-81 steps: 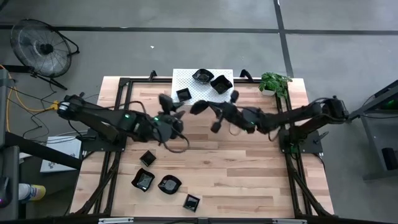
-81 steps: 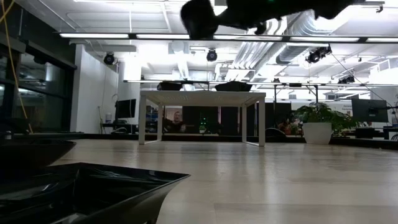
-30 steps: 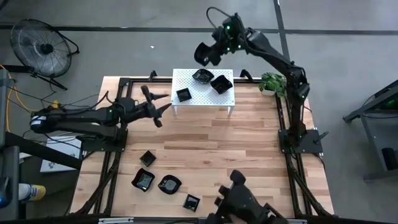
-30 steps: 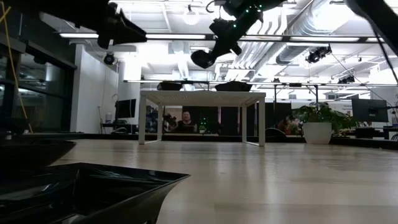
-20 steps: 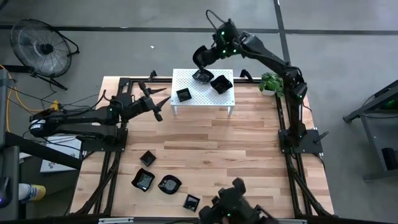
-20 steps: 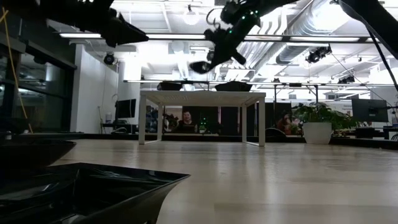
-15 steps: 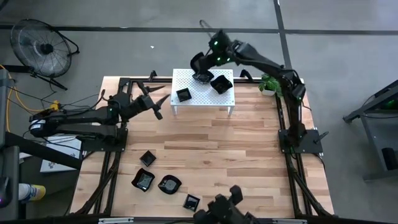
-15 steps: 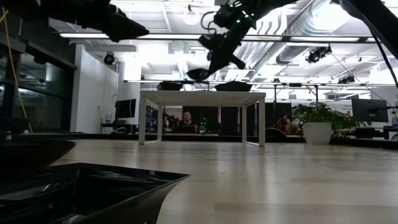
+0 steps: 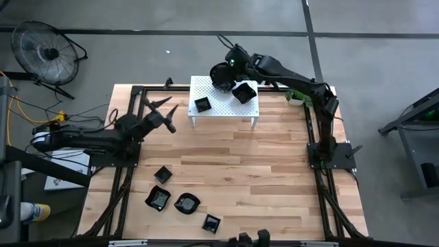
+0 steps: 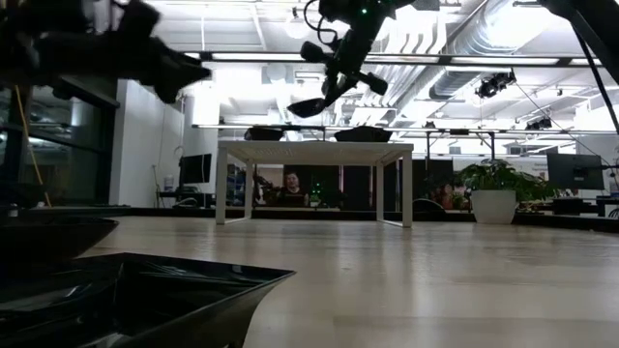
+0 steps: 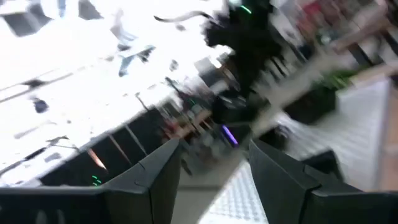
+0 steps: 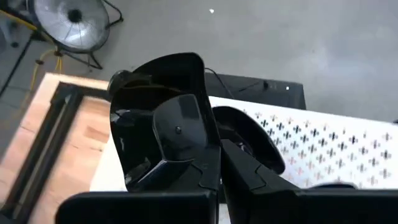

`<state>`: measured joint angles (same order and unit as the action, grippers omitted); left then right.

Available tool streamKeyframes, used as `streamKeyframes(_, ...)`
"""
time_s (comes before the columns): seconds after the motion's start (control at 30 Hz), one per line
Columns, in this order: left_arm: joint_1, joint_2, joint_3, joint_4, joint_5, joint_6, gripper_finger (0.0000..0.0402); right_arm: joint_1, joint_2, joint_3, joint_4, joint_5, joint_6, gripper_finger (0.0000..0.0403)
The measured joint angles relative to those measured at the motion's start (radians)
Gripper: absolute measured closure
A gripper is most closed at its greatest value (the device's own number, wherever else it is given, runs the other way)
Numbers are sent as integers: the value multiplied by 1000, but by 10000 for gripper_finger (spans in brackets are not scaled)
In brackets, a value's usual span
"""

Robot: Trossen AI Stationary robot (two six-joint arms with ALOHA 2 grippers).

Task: Pick & Place Mini shaped plates
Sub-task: Stack the black leaf-shaped plate on top of the black leaf-shaped plate on the shelf

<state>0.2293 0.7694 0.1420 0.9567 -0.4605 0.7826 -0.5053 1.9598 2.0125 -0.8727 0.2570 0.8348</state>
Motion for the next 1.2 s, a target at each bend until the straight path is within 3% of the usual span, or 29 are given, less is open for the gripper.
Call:
streamKeyframes(0.1,0,-1,-86,181,3,31,218,17,0,0,-35,80,86,403)
streamKeyframes(0.2,0,0,-116,254,32,53,218,39,-2,0,-37,132,155,403)
streamKeyframes(0.33,0,1,-117,245,124,50,218,82,-1,0,-45,218,276,403)
streamKeyframes(0.47,-1,-1,-119,253,227,14,218,139,0,0,-46,400,428,403)
streamKeyframes(0.6,-1,-1,-120,259,264,-15,218,196,4,0,-45,542,533,403)
streamKeyframes(0.97,-1,-1,-121,244,294,-108,218,200,77,0,-17,444,675,402)
streamKeyframes(1.2,-1,-1,-122,246,309,-137,218,214,82,0,-28,469,691,389)
